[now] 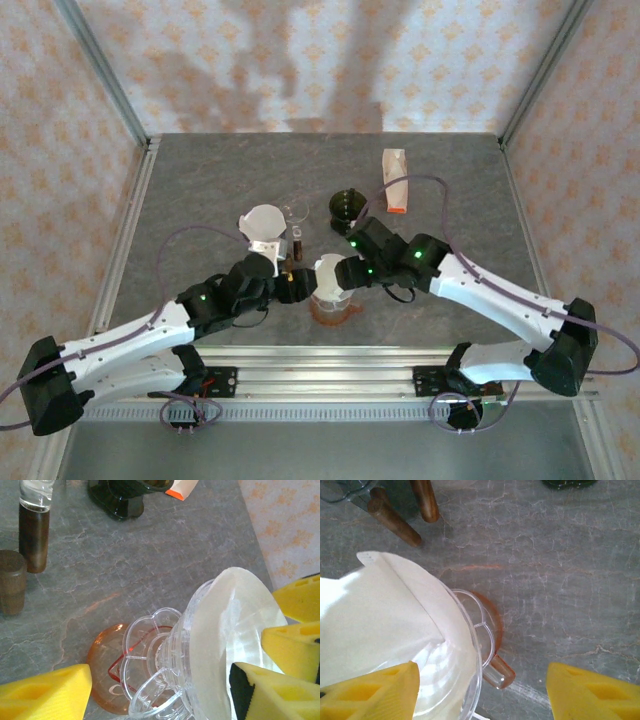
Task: Place the coffee filter in the dripper
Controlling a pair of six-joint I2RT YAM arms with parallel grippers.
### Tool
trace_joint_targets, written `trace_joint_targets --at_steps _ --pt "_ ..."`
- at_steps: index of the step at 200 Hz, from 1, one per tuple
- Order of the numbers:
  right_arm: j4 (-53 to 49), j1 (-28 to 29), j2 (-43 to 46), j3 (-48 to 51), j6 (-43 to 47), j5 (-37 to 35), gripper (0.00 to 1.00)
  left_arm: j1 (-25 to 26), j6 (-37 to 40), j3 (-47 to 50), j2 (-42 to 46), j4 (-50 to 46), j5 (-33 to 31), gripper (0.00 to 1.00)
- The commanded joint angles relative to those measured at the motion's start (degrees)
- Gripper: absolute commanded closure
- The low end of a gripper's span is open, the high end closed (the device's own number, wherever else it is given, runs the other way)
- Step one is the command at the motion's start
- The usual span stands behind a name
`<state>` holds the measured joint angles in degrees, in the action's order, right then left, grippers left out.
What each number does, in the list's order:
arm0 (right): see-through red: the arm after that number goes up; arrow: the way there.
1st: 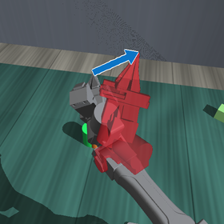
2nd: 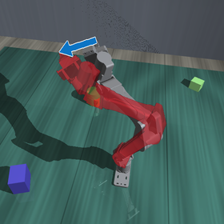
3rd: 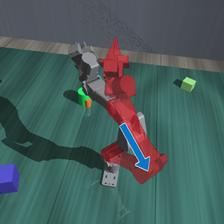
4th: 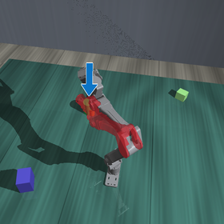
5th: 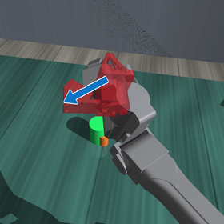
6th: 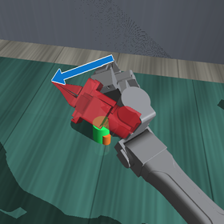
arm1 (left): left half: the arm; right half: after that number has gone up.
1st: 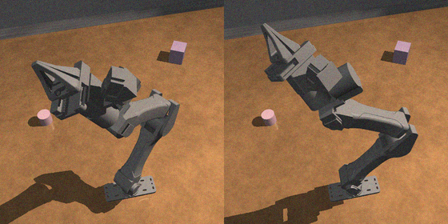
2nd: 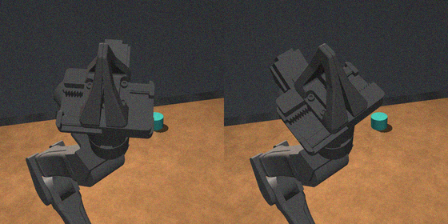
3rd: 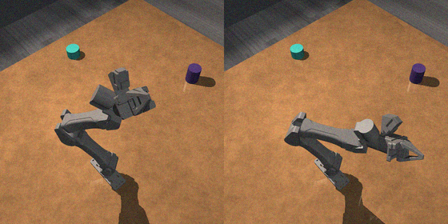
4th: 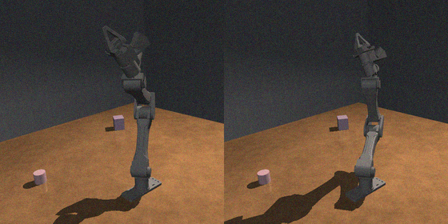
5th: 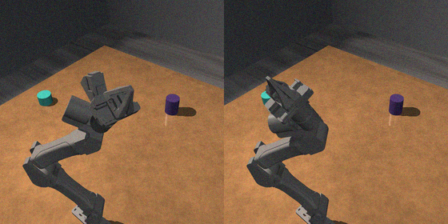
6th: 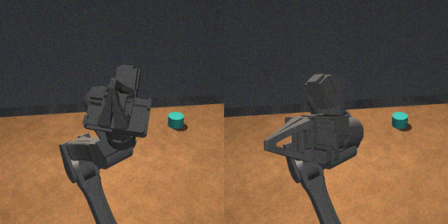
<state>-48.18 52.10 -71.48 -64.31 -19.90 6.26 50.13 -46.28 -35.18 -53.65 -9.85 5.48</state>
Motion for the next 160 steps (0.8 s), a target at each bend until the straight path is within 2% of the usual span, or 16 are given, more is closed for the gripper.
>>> trace_joint_targets --at_steps 1,54,86,123,160 --pt "-1.24 0.46 1.87 0.94 -0.94 0.22 0.32 -0.63 -0.12 -0.36 1.27 -1.28 -1.85 0.23" --pt "-0.89 0.46 2.41 0.07 -0.71 0.05 0.32 -0.71 0.76 -1.57 0.17 -1.96 -1.78 0.23" --pt "0.02 0.46 2.40 1.14 -0.80 2.83 0.32 -0.87 0.93 -1.79 -0.82 -2.71 -2.30 0.23" --pt "0.15 0.45 3.17 3.34 -0.62 3.93 0.32 -1.23 0.19 -1.89 -1.17 -4.56 -3.52 0.32" --pt "-1.40 0.40 3.35 4.45 -0.14 2.07 0.34 -1.34 -0.25 -1.87 -1.98 -4.88 -3.26 0.39"
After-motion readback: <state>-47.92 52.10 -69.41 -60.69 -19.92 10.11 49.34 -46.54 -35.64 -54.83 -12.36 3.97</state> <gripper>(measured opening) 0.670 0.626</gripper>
